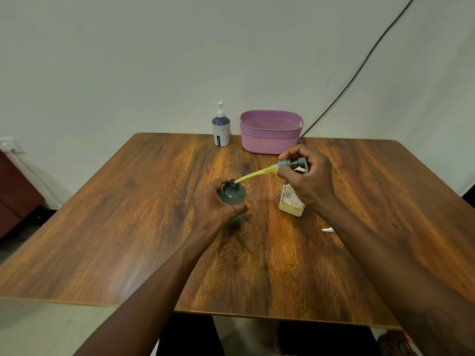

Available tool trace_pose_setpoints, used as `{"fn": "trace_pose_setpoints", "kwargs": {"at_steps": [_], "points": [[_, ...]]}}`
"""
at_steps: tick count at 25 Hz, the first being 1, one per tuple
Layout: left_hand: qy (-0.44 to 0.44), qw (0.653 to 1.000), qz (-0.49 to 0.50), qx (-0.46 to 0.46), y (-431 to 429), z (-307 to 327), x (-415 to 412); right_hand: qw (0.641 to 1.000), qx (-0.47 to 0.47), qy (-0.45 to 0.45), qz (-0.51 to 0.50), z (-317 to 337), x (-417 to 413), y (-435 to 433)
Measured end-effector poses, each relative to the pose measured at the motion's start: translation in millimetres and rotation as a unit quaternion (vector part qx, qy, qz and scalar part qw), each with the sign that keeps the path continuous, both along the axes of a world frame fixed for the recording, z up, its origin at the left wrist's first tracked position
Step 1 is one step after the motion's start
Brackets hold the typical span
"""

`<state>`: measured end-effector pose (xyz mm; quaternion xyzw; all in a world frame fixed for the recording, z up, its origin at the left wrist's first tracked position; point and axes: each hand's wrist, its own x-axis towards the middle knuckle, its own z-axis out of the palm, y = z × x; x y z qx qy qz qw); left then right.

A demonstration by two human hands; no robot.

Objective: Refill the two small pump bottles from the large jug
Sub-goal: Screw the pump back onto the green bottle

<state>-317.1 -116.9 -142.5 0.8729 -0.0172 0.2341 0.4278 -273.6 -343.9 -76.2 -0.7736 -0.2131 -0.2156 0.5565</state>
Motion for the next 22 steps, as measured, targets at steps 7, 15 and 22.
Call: {"fn": "trace_pose_setpoints", "kwargs": {"at_steps": [7, 15, 22], "points": [[-0.024, 0.999, -0.033, 0.001, -12.0, 4.1, 1.7, 0.973, -0.209, -0.023, 0.09, 30.0, 4.3, 11.2], [-0.048, 0.997, -0.057, -0.016, -26.1, 16.7, -2.1, 0.964, -0.23, -0.002, 0.13, 36.5, 1.1, 22.1], [-0.05, 0.997, -0.043, -0.029, -33.7, 24.2, -3.1, 0.954, -0.266, -0.008, 0.136, 33.9, 3.6, 24.2]]}}
